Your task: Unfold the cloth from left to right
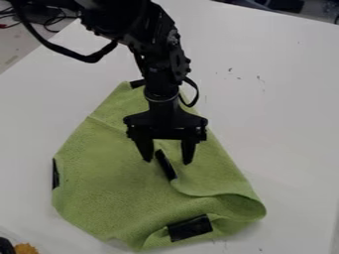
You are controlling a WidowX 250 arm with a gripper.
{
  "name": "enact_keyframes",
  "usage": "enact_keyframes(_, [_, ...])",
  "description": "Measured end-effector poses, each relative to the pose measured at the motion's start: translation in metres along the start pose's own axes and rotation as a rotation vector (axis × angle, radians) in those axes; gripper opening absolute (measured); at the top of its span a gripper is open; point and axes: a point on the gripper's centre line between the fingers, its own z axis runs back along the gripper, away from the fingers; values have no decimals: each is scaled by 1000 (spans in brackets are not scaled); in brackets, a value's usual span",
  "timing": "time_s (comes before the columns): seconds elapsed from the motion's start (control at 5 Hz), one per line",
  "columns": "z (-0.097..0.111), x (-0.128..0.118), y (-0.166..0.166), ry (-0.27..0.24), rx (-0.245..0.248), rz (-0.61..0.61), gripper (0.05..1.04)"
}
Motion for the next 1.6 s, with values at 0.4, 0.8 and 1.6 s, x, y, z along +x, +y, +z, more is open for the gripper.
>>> enact_keyframes(0.4, [-1, 1, 2, 4, -4, 1, 285])
enact_keyframes(0.8, [-3, 4, 0, 4, -9, 5, 164])
enact_keyframes(1.6, [-1, 2, -3, -3, -5, 20, 1006])
